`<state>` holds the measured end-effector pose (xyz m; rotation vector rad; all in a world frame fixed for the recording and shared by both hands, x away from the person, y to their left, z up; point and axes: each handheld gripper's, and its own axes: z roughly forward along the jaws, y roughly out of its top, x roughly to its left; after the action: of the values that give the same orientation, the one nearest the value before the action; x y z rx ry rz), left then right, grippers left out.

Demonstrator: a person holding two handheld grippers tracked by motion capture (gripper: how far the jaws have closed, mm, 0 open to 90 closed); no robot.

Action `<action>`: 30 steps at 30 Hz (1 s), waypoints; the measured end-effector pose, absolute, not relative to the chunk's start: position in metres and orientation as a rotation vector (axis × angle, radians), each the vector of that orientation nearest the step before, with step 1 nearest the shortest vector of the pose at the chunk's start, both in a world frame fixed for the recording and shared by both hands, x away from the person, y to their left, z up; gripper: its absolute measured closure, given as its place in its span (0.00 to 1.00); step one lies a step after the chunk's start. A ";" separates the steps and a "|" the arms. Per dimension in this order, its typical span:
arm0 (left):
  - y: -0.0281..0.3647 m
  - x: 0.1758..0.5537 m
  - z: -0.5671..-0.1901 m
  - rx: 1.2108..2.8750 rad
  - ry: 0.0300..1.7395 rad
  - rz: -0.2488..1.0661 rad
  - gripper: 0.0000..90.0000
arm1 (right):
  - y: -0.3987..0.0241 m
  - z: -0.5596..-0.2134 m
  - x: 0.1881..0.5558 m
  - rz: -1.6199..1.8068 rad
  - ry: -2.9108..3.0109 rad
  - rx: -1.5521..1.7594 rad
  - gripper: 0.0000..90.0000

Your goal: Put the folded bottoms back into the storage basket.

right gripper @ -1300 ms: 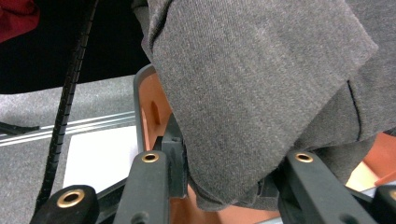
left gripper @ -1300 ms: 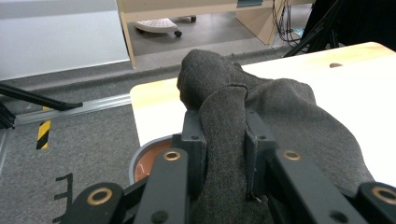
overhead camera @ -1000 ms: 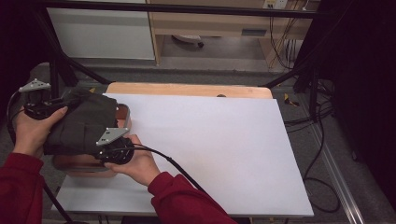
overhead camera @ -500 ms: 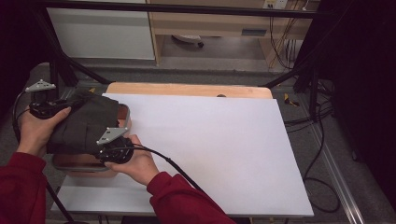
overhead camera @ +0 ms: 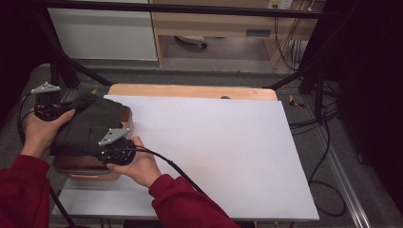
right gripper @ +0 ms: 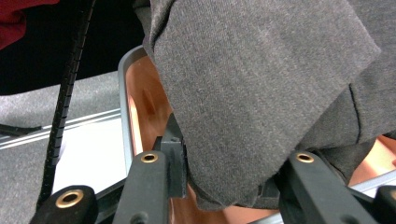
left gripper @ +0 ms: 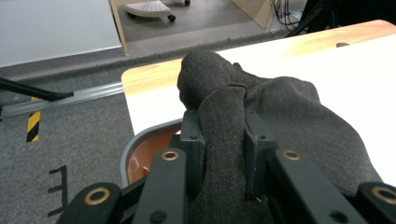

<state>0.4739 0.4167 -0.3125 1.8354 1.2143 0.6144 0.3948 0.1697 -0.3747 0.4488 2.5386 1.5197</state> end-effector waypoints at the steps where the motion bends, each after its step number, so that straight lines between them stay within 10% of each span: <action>1: 0.417 0.474 -0.314 1.834 1.218 0.610 0.82 | 0.170 -0.375 0.395 1.514 2.542 0.443 0.71; 30: 0.419 0.477 -0.345 1.842 1.279 0.579 0.81 | 0.173 -0.378 0.398 1.435 2.602 0.453 0.71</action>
<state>0.4767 0.4192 -0.3445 1.8418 1.2790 0.5793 0.3975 0.1728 -0.3779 0.4528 2.6018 1.4353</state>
